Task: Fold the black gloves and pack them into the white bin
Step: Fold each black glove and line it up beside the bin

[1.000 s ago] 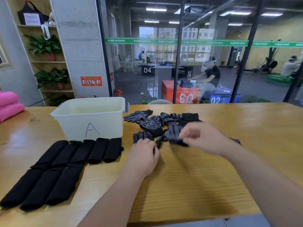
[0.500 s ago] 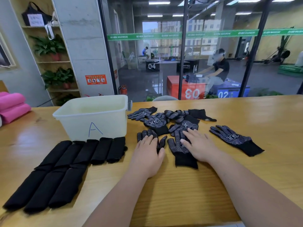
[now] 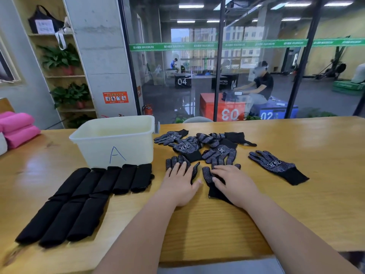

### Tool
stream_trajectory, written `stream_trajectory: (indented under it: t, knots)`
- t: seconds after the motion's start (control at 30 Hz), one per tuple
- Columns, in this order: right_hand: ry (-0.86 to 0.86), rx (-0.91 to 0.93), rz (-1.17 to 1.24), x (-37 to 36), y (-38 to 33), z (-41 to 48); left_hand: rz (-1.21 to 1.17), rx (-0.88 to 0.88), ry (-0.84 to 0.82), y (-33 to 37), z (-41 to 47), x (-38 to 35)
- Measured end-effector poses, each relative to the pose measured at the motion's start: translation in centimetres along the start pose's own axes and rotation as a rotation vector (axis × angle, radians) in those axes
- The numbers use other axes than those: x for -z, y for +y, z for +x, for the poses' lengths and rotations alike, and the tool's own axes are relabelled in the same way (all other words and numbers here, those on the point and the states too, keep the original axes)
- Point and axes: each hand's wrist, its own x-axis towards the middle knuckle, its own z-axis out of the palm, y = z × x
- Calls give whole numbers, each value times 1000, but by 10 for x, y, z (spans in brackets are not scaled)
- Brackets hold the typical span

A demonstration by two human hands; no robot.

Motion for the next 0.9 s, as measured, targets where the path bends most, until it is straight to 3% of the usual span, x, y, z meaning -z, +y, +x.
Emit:
stream_trajectory:
  t: [0.37, 0.53, 0.7, 0.9]
  knots:
    - [-95, 52, 38, 16, 0, -51, -9, -92, -49, 18, -74, 4]
    - [11, -15, 181, 29, -1, -60, -27, -103, 251, 22, -87, 11]
    - [-307, -35, -44, 23, -13, -58, -19, -94, -36, 19, -71, 2]
    - [-234, -148, -20, 29, -14, -43, -54, -20, 36, 24, -57, 8]
